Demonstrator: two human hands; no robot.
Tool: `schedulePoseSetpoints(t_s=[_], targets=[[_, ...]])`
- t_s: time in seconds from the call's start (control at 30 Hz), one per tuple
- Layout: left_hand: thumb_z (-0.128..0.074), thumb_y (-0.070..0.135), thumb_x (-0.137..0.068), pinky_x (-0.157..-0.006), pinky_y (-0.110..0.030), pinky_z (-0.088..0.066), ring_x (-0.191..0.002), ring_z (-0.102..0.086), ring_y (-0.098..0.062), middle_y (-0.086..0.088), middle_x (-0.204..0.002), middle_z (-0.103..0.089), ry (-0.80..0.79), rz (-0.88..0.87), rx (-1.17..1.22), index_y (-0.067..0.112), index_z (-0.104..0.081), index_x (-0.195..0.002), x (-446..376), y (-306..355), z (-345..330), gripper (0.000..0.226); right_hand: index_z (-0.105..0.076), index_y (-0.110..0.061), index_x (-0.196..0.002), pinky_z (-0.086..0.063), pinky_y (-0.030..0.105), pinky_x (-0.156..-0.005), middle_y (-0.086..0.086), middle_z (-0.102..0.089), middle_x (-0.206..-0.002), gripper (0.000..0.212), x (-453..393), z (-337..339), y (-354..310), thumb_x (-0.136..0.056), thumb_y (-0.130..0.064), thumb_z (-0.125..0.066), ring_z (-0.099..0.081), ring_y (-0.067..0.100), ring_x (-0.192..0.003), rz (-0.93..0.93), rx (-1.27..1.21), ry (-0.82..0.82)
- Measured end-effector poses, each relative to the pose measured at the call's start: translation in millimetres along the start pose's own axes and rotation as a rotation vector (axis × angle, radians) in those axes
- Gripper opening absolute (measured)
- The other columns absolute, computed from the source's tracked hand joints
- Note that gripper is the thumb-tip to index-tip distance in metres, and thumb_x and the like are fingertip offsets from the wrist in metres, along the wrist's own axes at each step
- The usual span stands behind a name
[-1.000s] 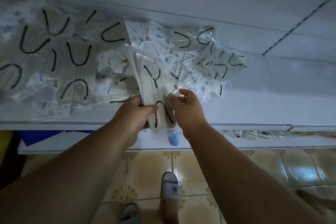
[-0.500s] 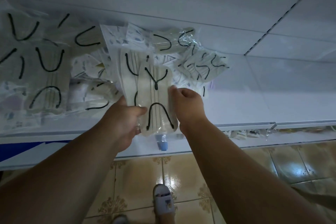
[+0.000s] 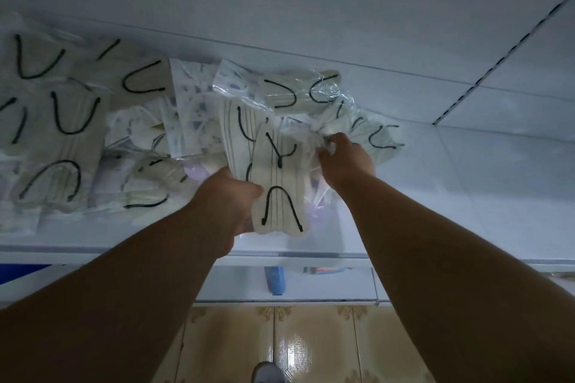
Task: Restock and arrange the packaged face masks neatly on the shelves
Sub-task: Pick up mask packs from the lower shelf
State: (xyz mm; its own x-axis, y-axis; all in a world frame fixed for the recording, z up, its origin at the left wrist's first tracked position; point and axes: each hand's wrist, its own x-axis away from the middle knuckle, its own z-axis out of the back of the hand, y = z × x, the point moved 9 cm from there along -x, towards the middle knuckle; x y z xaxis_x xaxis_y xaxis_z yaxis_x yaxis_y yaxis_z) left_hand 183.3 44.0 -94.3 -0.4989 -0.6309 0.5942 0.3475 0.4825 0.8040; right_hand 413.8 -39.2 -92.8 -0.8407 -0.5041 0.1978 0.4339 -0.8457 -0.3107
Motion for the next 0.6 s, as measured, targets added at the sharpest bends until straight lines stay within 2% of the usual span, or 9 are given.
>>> schedulePoseSetpoints(t_s=[0.1,0.17,0.2,0.27,0.33,0.4,0.43,0.53,0.6], targets=[[-0.060,0.002,-0.094,-0.083,-0.045,-0.057,-0.088,-0.062,-0.028,-0.012,-0.104,-0.061,-0.002,0.021,-0.032,0.015,-0.054,-0.113,1,-3,2,0.024,-0.050,-0.017,-0.105,-0.045,0.035,-0.073,0.007,-0.060,-0.093,0.016,4,21,3,-0.095,-0.012,-0.039,-0.057,0.033,-0.089,-0.011,-0.030,0.114],[-0.060,0.002,-0.095,-0.083,-0.045,-0.057,-0.082,-0.060,-0.026,-0.010,-0.095,-0.058,0.028,0.049,-0.031,0.017,-0.053,-0.098,4,-3,5,0.016,-0.048,-0.014,-0.097,-0.038,0.034,-0.068,0.005,-0.055,-0.082,0.013,14,34,3,-0.095,-0.009,-0.036,-0.051,0.031,-0.081,-0.022,-0.113,0.164],[-0.059,0.002,-0.096,-0.087,-0.050,-0.057,-0.085,-0.061,-0.028,-0.013,-0.095,-0.057,0.034,0.072,-0.011,0.015,-0.053,-0.095,5,-4,5,0.014,-0.046,-0.013,-0.094,-0.038,0.034,-0.066,0.003,-0.052,-0.076,0.011,21,39,0,-0.097,-0.011,-0.035,-0.051,0.030,-0.077,0.002,-0.160,0.183],[-0.058,0.004,-0.097,-0.090,-0.062,-0.054,-0.095,-0.064,-0.035,-0.018,-0.101,-0.057,0.037,0.128,0.046,0.004,-0.055,-0.106,6,-5,4,0.010,-0.045,-0.014,-0.092,-0.040,0.035,-0.063,0.002,-0.049,-0.069,0.012,43,47,-17,-0.099,-0.013,-0.036,-0.052,0.030,-0.071,0.114,-0.263,0.198],[-0.056,0.008,-0.099,-0.076,-0.055,-0.060,-0.086,-0.069,-0.034,-0.015,-0.101,-0.064,0.034,0.164,0.149,0.004,-0.059,-0.110,12,-5,4,0.012,-0.052,-0.014,-0.097,-0.040,0.034,-0.063,0.004,-0.054,-0.070,0.011,74,48,-40,-0.100,-0.013,-0.042,-0.054,0.032,-0.070,0.299,-0.343,0.212],[-0.055,0.017,-0.101,-0.063,-0.044,-0.062,-0.078,-0.075,-0.031,-0.012,-0.104,-0.072,0.013,0.167,0.275,0.008,-0.064,-0.112,15,-2,5,0.017,-0.063,-0.010,-0.109,-0.043,0.033,-0.067,0.010,-0.064,-0.082,0.019,106,41,-62,-0.097,-0.013,-0.048,-0.060,0.032,-0.077,0.489,-0.360,0.210],[-0.053,0.026,-0.102,-0.065,-0.043,-0.061,-0.082,-0.076,-0.031,-0.012,-0.106,-0.075,-0.019,0.166,0.326,0.009,-0.066,-0.117,15,0,3,0.026,-0.066,-0.010,-0.111,-0.044,0.032,-0.070,0.010,-0.067,-0.088,0.023,118,32,-69,-0.096,-0.018,-0.049,-0.061,0.030,-0.082,0.553,-0.378,0.163],[-0.042,0.062,-0.098,-0.085,-0.054,-0.058,-0.100,-0.073,-0.036,-0.015,-0.112,-0.074,-0.117,0.209,0.417,0.014,-0.065,-0.126,15,4,3,0.060,-0.069,-0.008,-0.099,-0.046,0.031,-0.080,0.002,-0.068,-0.093,0.046,138,10,-79,-0.098,-0.041,-0.037,-0.059,0.016,-0.090,0.638,-0.514,-0.028],[-0.051,0.063,-0.094,-0.090,-0.054,-0.056,-0.101,-0.072,-0.035,-0.015,-0.112,-0.074,-0.138,0.205,0.363,0.013,-0.067,-0.122,13,4,3,0.060,-0.069,-0.003,-0.097,-0.046,0.032,-0.085,0.009,-0.069,-0.095,0.053,137,7,-78,-0.101,-0.043,-0.034,-0.059,0.017,-0.093,0.621,-0.562,-0.085]])
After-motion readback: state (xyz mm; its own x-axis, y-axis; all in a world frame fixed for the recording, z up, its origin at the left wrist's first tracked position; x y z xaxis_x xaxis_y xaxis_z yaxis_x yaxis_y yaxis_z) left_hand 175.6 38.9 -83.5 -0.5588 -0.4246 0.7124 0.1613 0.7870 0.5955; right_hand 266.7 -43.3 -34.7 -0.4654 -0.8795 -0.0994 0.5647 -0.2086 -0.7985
